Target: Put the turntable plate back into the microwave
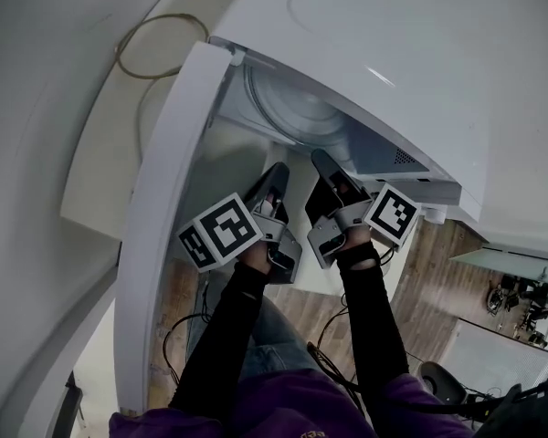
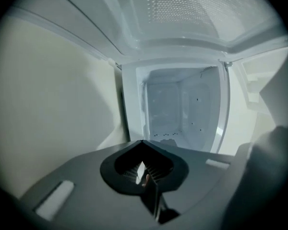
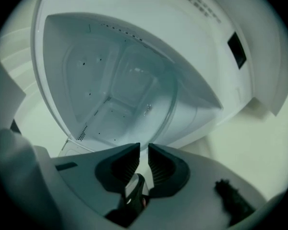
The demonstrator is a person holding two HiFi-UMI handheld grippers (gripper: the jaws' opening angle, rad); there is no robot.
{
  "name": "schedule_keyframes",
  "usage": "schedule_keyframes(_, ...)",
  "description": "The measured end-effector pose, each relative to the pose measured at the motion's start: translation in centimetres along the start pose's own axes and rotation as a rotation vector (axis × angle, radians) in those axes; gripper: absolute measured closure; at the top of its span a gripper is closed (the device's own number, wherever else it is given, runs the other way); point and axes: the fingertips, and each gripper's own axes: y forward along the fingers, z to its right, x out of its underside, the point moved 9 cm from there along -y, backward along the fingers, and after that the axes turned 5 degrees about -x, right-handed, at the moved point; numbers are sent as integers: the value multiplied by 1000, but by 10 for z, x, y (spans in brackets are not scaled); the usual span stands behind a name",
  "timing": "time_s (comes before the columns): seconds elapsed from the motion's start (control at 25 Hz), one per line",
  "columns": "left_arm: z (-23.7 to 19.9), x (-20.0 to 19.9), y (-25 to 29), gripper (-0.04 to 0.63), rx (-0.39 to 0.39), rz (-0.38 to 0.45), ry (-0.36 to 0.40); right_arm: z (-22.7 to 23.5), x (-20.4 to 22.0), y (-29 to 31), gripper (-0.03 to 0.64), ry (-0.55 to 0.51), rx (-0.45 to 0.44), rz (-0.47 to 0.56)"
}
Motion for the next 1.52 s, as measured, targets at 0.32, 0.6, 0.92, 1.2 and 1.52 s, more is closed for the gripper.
schedule_keyframes(0.32,55,27,-34,592,42,-41,304,-62,7,-44,568,-251,-69,-1)
schedule_keyframes(0.6,172,-1,-74,592,166,203,836,-163,-10,-89,580,-708,-222,179)
schedule_keyframes(0.92,245,16,-122,592,164,425,1193,-229,-5,-142,586,-1059,-219,400)
schedule_keyframes(1.2,239,39,-135,592,116,553,1391,-221,12,-165,606,-1160,-139,523)
schedule_keyframes(1.52,239,52,-138,592,90,542,1457,-208,16,-169,606,-1131,-113,498)
